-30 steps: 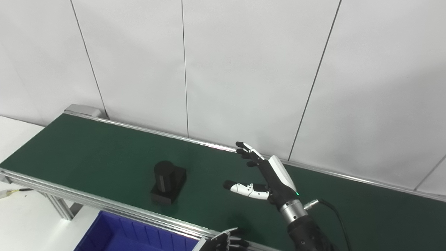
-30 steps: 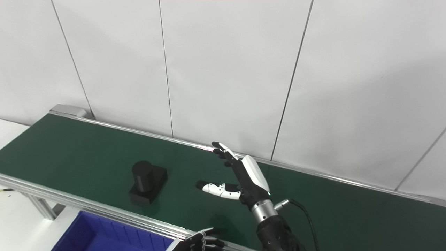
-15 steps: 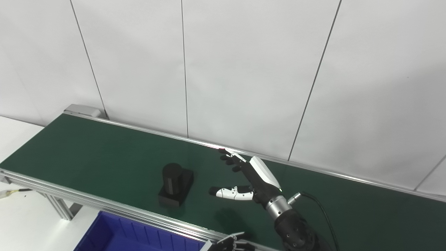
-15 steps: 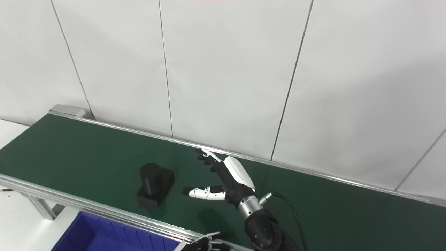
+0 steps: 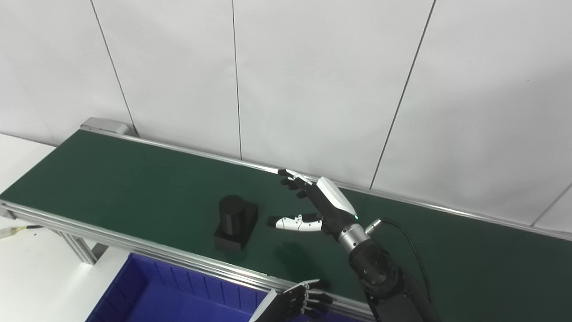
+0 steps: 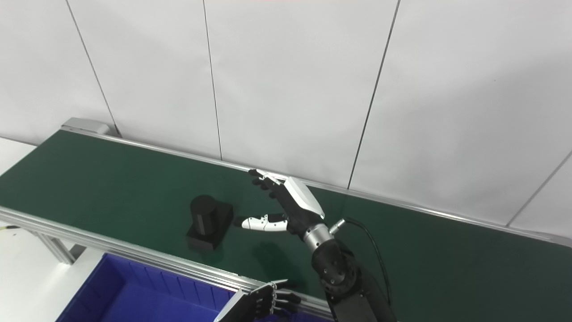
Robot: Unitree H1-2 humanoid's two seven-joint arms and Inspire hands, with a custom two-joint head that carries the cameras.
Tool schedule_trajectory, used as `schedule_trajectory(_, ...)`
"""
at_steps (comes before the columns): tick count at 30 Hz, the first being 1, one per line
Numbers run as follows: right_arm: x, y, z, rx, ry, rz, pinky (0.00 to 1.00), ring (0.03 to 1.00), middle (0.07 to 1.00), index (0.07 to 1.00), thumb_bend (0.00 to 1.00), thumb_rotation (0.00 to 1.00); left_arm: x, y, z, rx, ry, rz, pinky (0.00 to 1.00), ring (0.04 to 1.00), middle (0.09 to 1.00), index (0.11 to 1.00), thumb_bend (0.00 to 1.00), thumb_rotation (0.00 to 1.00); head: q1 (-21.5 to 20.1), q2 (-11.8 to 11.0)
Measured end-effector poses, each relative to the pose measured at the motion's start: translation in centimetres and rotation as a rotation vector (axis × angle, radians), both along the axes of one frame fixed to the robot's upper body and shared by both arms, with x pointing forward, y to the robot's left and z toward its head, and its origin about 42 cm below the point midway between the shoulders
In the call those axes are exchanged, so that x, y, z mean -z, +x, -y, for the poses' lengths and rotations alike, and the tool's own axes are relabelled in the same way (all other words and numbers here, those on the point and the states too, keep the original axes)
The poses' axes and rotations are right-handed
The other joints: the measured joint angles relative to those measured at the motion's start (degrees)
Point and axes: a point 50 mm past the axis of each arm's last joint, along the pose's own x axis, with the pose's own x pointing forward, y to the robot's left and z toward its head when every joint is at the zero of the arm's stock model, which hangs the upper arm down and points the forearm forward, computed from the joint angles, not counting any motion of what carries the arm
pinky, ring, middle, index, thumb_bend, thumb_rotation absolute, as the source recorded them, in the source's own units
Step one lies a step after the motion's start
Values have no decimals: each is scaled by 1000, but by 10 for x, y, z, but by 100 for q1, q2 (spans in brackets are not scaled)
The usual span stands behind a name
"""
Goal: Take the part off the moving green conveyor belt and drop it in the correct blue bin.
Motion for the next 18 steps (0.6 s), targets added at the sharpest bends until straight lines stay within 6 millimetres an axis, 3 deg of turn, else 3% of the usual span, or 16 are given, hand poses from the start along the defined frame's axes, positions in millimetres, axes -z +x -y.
schedule_trajectory(18,12,5,2,11,-36,-39,758,831,841,903,712,425,-9,-16,6,-11,-14,47,607,667,726,821,727,614,202,211)
